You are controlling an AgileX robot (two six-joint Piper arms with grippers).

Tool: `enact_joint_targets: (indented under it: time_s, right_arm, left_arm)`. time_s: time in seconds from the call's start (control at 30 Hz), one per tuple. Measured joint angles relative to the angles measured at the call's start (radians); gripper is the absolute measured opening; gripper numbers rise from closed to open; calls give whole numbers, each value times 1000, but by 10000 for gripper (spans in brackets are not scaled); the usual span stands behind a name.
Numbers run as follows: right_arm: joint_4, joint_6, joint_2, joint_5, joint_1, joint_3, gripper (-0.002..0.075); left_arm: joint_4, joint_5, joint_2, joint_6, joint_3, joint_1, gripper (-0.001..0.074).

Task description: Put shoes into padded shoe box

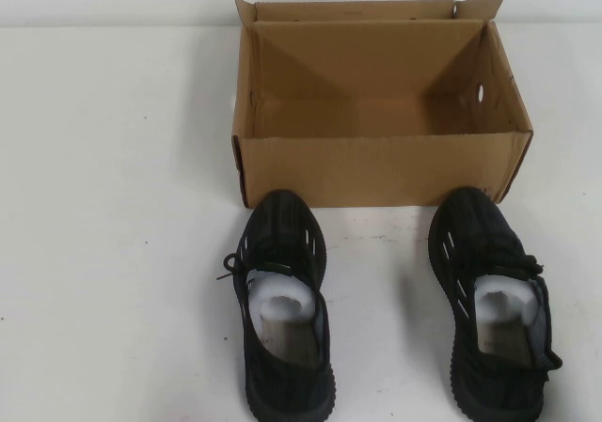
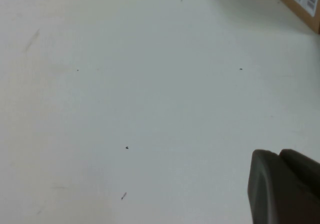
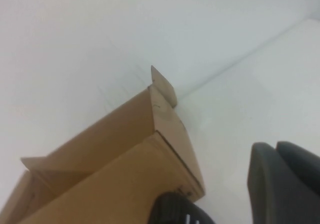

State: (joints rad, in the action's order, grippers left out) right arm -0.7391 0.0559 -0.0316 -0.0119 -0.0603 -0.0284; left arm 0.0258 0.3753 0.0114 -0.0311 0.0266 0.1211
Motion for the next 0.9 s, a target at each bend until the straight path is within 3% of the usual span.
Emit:
enact_joint_targets:
  time_s: [0.2,0.6,0.77,0.9]
  right_arm:
    - [11,0,20,-118,0,92,-4]
    - [414,5,522,-843,0,604,-5]
    - [539,63,733,-948,0,771,-5]
    - [509,203,881,-957,18,862,-6]
  left_arm:
    - [0,0,0,0,0,0,-4]
    - [0,0,0,0,0,0,-4]
    - [0,0,0,0,0,0,-4]
    - [0,0,0,0,0,0,-4]
